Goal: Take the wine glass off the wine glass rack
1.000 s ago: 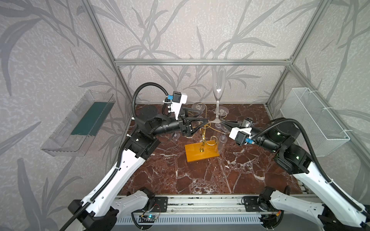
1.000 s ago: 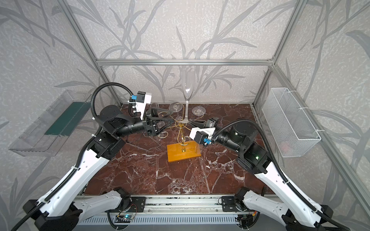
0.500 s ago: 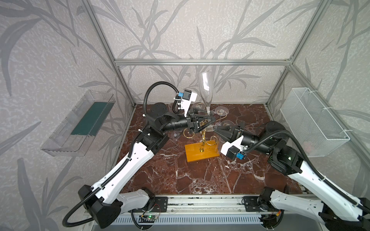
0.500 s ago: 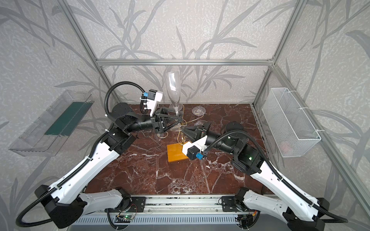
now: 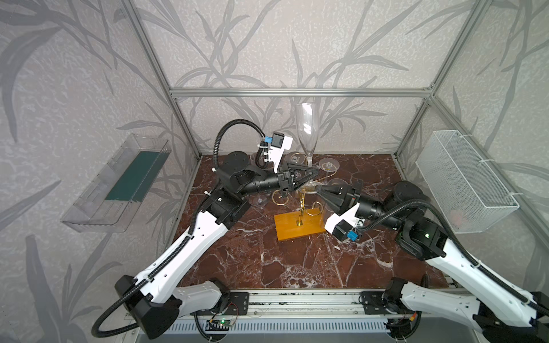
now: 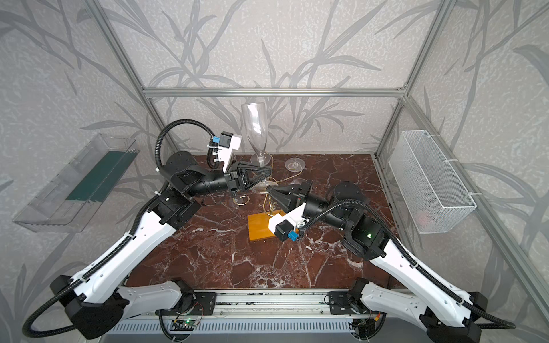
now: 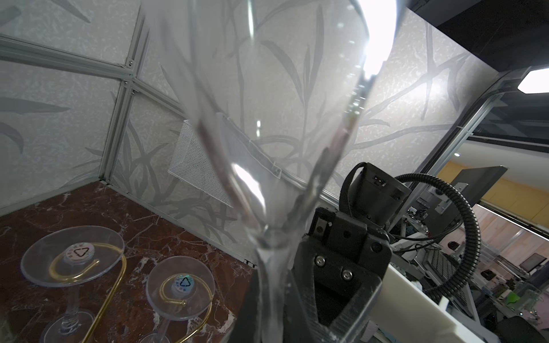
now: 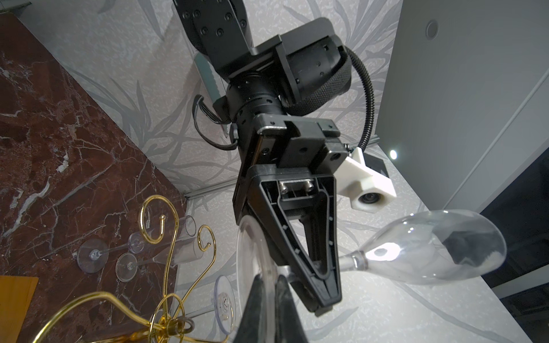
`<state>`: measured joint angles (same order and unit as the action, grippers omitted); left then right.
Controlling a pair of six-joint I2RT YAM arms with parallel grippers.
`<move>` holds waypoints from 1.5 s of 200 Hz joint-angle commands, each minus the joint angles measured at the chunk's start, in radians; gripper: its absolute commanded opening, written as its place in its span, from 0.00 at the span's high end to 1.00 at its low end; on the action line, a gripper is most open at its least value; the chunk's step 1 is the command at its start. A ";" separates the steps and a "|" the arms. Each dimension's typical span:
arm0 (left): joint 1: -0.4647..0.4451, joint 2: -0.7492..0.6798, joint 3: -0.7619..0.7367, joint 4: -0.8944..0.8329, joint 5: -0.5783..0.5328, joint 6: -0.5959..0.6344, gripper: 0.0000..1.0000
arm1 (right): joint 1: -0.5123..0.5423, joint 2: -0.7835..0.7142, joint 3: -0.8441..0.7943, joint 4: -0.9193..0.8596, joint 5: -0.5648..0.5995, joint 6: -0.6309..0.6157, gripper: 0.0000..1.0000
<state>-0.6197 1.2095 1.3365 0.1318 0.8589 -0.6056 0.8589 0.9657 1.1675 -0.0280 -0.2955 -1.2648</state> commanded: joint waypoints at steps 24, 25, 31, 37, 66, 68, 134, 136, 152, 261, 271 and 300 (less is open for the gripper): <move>-0.022 -0.028 0.047 -0.003 -0.011 0.037 1.00 | 0.006 -0.010 -0.009 0.039 0.009 0.010 1.00; -0.022 -0.028 0.046 -0.004 -0.012 0.037 1.00 | 0.006 -0.009 -0.009 0.038 0.009 0.010 1.00; -0.024 -0.031 0.047 -0.005 -0.021 0.041 1.00 | 0.006 -0.009 -0.008 0.040 0.009 0.016 1.00; -0.025 -0.034 0.046 -0.004 -0.030 0.047 1.00 | 0.005 -0.007 -0.004 0.039 0.011 0.024 1.00; -0.025 -0.066 0.031 -0.018 -0.108 0.099 1.00 | 0.005 -0.019 -0.008 0.036 -0.011 0.099 0.78; -0.025 -0.069 0.028 -0.021 -0.115 0.104 1.00 | 0.004 -0.021 -0.009 0.036 -0.014 0.105 0.75; -0.025 -0.165 0.038 -0.232 -0.402 0.462 1.00 | 0.005 -0.061 0.018 0.265 -0.024 0.663 0.38; -0.025 -0.167 0.037 -0.237 -0.411 0.471 1.00 | 0.005 -0.058 0.025 0.266 -0.008 0.681 0.38; -0.029 -0.196 0.012 -0.243 -0.471 0.524 1.00 | 0.006 -0.021 0.099 0.240 0.163 0.856 0.36; -0.055 -0.213 -0.052 -0.253 -0.620 0.800 1.00 | 0.005 0.178 0.410 0.090 0.095 1.265 0.18; -0.059 -0.206 -0.054 -0.246 -0.621 0.813 1.00 | 0.004 0.209 0.443 0.075 0.068 1.277 0.18; -0.077 -0.186 -0.051 -0.238 -0.611 0.834 1.00 | 0.005 0.276 0.499 0.071 0.034 1.311 0.17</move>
<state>-0.6811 1.0195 1.2854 -0.1432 0.2508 0.1658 0.8604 1.1995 1.6142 0.0692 -0.2035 -0.0219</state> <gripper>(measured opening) 0.092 0.826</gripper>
